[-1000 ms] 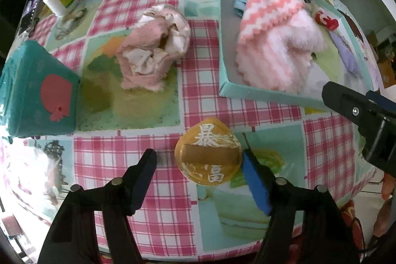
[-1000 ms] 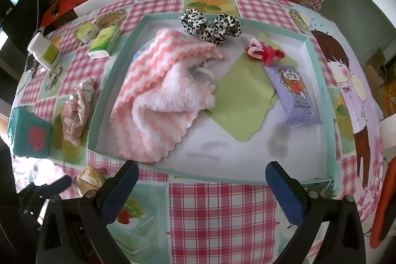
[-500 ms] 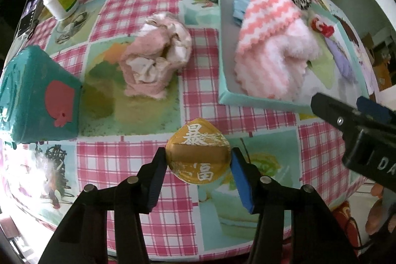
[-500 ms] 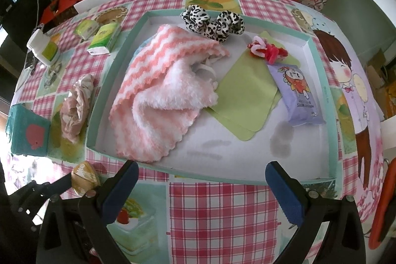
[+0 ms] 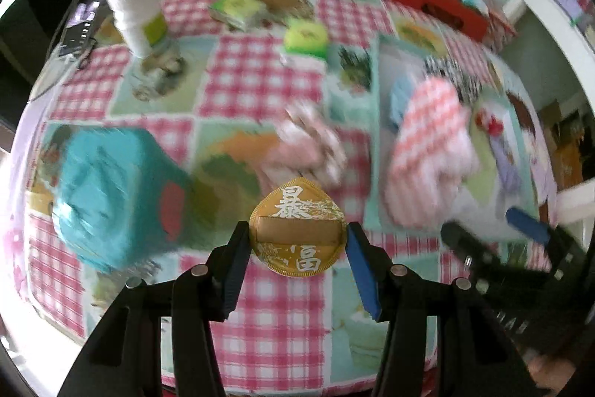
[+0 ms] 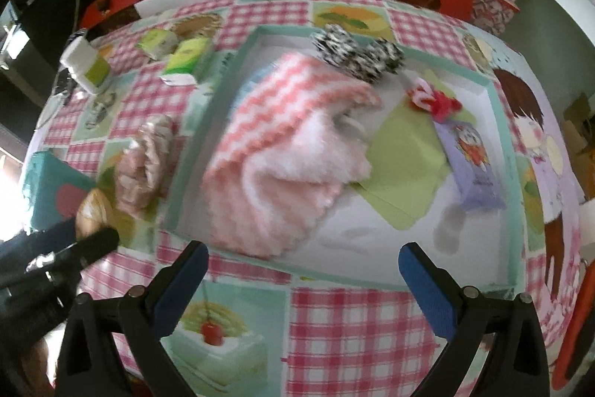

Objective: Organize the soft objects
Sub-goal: 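Reach the left tool to the round gold packet and grasp it, then lift the gold packet with the left tool while the right tool grasps the crumpled pink cloth, then carry the gold packet and pink cloth over the white tray with both tools, then open the left tool to drop the gold packet while the right tool releases the pink cloth, then move both open tools away from the tray toward the green tissue packs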

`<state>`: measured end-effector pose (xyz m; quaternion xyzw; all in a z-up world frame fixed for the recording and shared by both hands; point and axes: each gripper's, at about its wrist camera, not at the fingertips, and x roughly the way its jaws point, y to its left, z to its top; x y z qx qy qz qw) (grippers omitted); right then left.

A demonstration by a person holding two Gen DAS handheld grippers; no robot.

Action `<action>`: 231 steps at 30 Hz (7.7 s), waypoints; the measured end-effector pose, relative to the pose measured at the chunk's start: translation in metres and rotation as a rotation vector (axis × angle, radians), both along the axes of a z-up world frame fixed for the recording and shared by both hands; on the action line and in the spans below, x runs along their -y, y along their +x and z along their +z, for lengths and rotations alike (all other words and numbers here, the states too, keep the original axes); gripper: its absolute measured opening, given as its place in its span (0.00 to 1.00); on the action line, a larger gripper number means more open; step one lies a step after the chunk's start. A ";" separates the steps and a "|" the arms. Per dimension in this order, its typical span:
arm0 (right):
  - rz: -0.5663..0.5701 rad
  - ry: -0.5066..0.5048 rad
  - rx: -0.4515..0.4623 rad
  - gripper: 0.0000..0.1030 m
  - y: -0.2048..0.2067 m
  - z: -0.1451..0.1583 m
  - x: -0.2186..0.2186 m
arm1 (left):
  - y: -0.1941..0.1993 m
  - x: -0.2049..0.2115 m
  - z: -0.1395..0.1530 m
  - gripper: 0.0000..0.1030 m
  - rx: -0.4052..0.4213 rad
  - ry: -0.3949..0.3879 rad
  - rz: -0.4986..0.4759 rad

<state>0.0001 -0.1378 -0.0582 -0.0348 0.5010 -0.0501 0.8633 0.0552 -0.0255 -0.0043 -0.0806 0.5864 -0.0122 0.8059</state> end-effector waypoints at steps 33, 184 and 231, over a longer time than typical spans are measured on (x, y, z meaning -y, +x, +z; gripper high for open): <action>0.341 -0.027 -0.046 0.75 0.070 -0.040 -0.141 | 0.031 -0.173 0.012 0.52 0.078 0.030 0.345; -0.326 0.052 0.191 0.63 0.084 0.038 0.167 | 0.144 0.113 -0.015 0.80 0.166 0.046 -0.210; -0.315 0.072 0.227 1.00 0.095 0.036 0.149 | 0.148 0.077 -0.020 0.94 0.161 0.025 -0.072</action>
